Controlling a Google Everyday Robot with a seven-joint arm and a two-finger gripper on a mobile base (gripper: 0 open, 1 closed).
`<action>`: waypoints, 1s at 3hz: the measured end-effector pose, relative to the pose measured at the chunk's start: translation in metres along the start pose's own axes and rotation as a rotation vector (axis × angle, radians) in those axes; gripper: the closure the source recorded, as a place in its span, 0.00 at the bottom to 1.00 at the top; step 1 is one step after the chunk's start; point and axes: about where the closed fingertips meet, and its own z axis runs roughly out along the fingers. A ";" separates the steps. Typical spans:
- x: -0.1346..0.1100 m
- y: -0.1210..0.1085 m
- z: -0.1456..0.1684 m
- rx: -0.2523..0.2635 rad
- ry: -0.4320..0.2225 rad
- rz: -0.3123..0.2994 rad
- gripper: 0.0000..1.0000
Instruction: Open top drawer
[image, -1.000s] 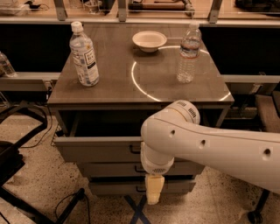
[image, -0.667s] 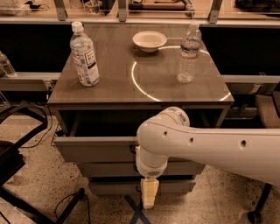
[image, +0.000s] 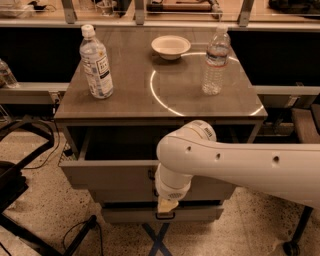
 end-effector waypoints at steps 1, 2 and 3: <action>-0.002 0.000 -0.008 0.000 0.000 0.000 0.78; -0.001 0.002 -0.009 0.000 0.000 0.000 0.99; -0.001 0.002 -0.009 0.000 0.000 0.000 1.00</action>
Offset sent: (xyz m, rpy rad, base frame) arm 0.0000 0.0000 0.0081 0.0000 0.0001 0.0000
